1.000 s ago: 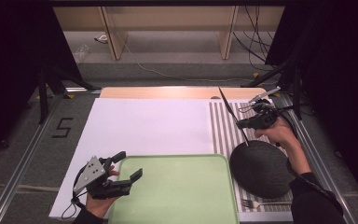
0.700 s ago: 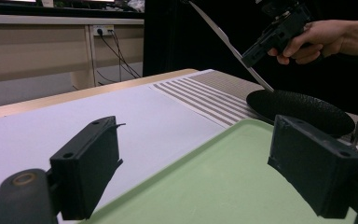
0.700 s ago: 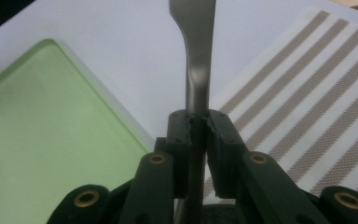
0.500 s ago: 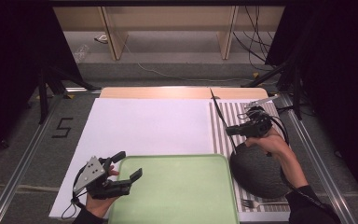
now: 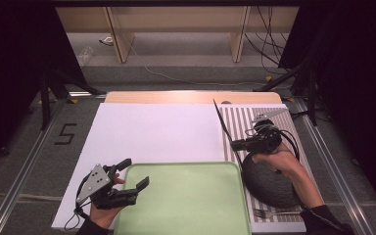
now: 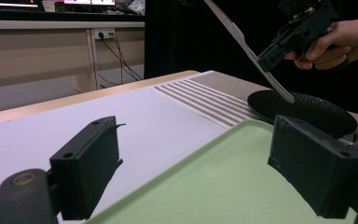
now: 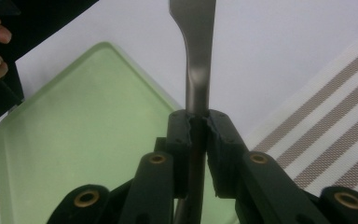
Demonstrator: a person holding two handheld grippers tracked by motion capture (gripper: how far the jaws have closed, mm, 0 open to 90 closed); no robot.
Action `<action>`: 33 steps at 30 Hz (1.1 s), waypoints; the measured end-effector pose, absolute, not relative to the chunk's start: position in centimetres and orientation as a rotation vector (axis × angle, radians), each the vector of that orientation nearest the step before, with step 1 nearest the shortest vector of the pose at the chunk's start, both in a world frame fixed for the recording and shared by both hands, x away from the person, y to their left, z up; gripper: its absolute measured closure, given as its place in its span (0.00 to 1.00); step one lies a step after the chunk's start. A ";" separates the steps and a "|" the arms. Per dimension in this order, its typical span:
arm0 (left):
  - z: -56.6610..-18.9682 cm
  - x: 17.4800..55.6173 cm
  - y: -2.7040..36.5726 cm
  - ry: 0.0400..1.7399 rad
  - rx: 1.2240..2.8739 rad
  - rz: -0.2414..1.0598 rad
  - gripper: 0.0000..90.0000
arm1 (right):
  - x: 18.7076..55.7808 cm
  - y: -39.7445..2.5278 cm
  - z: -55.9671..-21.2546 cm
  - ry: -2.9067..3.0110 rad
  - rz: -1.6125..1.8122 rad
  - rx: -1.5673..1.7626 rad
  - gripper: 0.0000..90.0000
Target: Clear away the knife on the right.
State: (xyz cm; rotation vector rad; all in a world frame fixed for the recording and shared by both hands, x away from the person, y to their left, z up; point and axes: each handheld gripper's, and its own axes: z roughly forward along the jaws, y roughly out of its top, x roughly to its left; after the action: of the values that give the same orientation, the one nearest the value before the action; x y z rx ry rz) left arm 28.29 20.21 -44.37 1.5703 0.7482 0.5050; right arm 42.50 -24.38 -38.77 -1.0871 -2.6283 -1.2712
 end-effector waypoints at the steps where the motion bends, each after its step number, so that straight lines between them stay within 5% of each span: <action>1: -44.4 28.3 20.2 0.749 1.569 0.506 0.17 | 42.3 -24.1 -38.8 -2.632 -1.271 -1.078 0.89; 33: -44.4 28.4 20.5 0.753 1.564 0.517 0.17 | 37.0 -20.0 -40.0 -2.635 -1.217 -0.986 0.89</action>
State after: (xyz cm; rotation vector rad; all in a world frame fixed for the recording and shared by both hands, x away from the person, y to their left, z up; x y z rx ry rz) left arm 28.42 20.50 -44.39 1.5638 0.7526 0.5167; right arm 37.02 -20.00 -40.02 -0.9856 -2.6347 -1.2170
